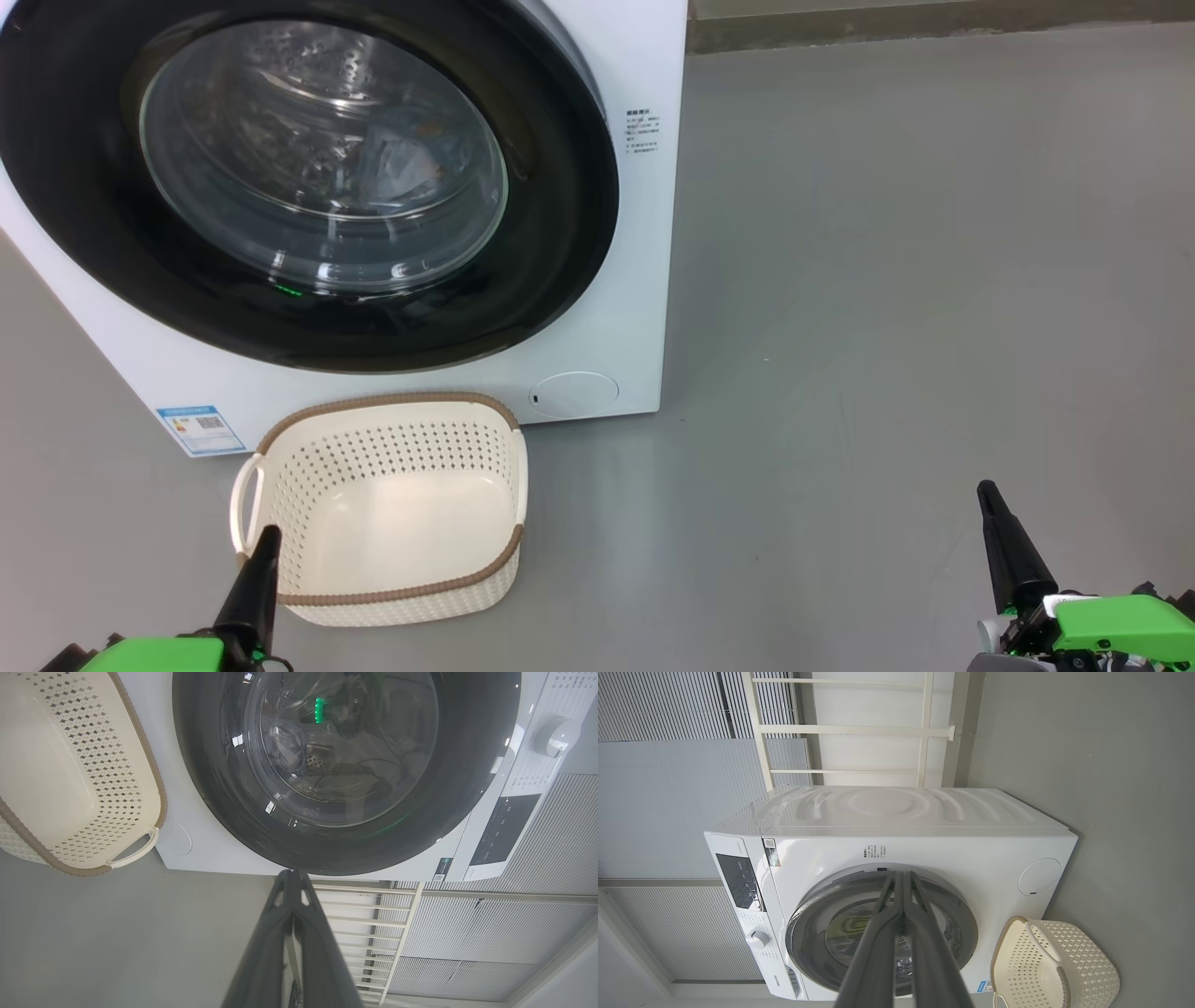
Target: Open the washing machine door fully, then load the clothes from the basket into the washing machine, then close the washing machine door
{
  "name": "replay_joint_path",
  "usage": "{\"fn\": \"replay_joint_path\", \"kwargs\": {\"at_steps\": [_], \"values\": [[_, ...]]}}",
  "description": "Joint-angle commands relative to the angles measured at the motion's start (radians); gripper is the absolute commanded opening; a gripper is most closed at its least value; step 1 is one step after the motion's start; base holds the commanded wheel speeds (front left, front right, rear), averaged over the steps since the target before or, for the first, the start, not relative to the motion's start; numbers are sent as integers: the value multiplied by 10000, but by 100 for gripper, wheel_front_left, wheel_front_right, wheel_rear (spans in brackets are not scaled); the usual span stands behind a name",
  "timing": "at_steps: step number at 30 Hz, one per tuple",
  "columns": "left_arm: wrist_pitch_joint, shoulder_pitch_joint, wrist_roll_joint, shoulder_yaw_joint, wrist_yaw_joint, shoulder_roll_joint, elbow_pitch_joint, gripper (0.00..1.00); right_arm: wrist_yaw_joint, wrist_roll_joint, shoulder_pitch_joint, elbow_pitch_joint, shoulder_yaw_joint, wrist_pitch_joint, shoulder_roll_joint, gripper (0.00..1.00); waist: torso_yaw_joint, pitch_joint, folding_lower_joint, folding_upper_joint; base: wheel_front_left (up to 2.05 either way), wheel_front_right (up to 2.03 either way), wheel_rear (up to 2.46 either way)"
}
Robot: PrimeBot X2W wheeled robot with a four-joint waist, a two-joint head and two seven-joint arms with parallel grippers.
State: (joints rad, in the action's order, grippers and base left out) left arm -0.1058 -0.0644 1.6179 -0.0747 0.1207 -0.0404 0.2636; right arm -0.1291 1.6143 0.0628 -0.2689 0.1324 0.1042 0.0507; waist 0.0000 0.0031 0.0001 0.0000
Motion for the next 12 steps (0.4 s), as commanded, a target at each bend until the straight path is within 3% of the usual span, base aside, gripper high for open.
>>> {"fn": "replay_joint_path", "kwargs": {"at_steps": [1,12], "values": [[-39,-432,-56,-346,100,-137,-186,0,-16,-35,448,243,-213,69,21,0,0,0,0,0,0,0,0],[-46,-433,-63,-355,100,-131,-185,0,-16,-40,449,243,-206,73,17,0,0,0,0,0,0,0,0]]}}
